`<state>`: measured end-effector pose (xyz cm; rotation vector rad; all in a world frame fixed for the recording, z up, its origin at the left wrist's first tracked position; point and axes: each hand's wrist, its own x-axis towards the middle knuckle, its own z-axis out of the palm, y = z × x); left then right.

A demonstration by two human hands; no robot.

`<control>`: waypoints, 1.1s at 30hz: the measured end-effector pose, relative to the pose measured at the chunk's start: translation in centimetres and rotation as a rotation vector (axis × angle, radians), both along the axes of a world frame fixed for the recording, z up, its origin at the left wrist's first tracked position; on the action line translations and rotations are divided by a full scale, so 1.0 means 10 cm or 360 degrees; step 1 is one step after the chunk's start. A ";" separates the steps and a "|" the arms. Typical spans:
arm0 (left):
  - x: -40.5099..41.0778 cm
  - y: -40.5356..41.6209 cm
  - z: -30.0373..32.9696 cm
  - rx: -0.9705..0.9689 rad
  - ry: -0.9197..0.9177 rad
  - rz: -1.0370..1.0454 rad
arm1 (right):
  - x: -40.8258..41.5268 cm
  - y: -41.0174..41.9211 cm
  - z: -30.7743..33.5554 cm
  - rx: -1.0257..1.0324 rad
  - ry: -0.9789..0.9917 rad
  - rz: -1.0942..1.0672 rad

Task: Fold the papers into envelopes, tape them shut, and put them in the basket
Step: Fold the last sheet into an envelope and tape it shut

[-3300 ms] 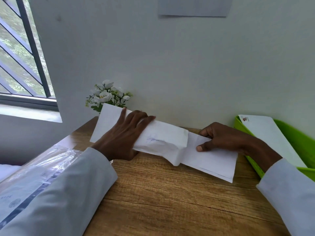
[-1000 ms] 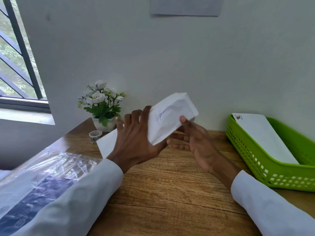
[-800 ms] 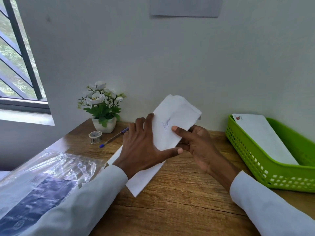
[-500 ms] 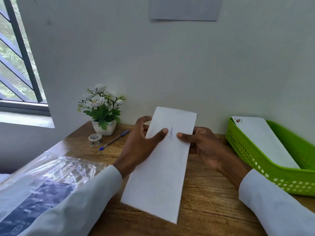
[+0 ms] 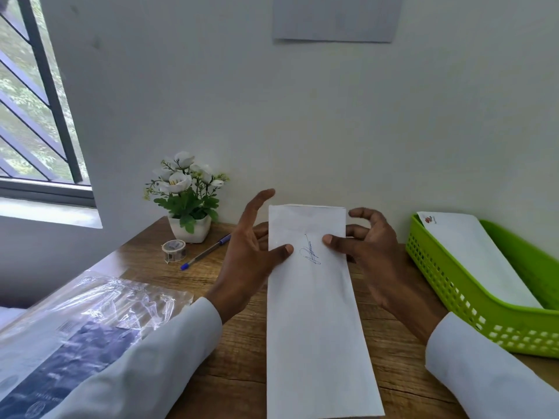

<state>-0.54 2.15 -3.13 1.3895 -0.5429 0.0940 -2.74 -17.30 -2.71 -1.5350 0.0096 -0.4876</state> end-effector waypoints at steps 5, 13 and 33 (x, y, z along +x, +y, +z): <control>0.04 0.00 -0.03 0.0091 -0.0077 0.0023 | -0.02 -0.05 0.03 -0.0343 -0.0287 0.0203; 0.06 0.01 -0.05 0.0264 -0.0152 0.0007 | -0.01 -0.09 0.05 -0.0399 -0.0239 0.0206; 0.03 -0.03 -0.04 0.0387 -0.0225 0.0351 | 0.04 -0.05 0.02 -0.0974 0.0102 0.0163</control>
